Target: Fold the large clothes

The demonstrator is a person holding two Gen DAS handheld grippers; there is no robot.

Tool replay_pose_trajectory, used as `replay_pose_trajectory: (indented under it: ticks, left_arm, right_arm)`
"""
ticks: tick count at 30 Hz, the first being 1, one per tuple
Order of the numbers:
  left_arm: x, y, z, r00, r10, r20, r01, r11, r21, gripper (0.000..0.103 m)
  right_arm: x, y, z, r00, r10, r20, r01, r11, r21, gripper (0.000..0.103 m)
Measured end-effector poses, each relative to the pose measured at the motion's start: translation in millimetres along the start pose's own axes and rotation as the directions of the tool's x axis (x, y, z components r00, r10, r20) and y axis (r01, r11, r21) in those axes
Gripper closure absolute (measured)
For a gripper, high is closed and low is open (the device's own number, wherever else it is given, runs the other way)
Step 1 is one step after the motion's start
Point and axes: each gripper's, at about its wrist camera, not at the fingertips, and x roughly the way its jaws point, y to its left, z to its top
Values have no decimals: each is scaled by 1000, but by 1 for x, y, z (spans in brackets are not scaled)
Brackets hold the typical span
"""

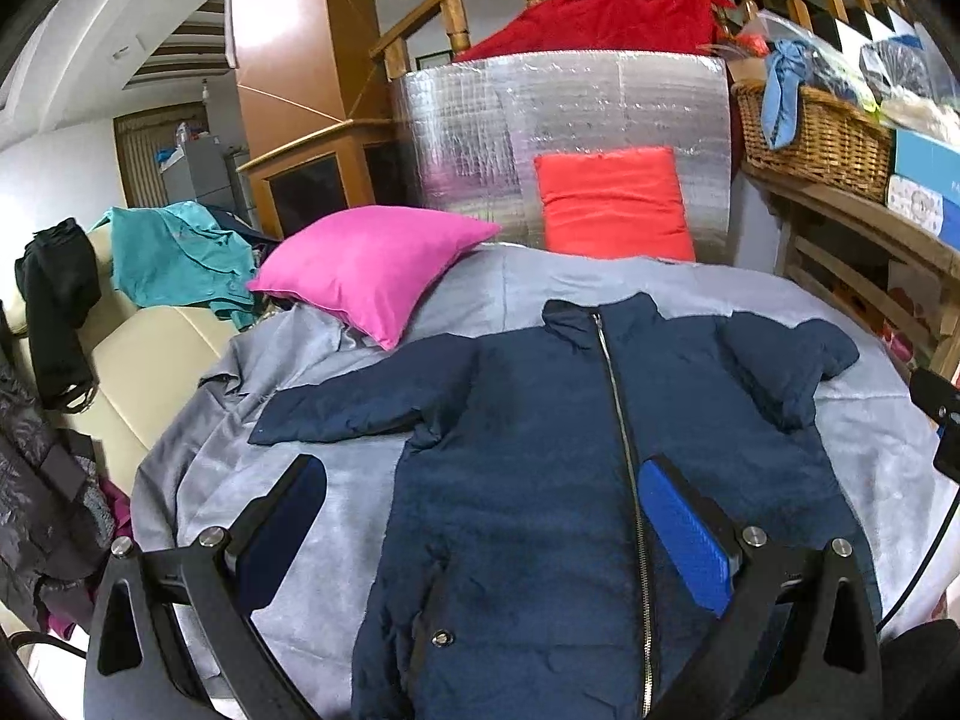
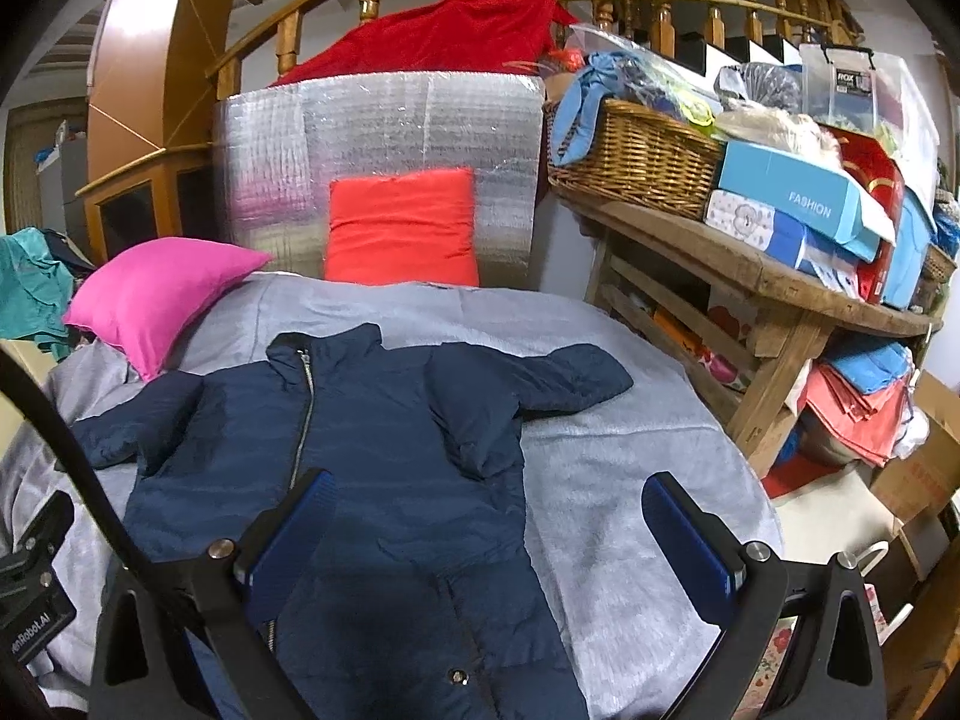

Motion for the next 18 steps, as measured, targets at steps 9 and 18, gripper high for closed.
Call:
replay_pose_trajectory:
  ticks: [9,18]
  left_arm:
    - [41,-20,3,999,-10,-50,11,1000,27,0]
    - [88,-36,8,996,-9,-86,13,999,47,0]
  right_arm:
    - [52,-3,8,999,-6,-45,7,1000,21,0]
    - [112,-8,25,997,14,-75,-10,998,61,0]
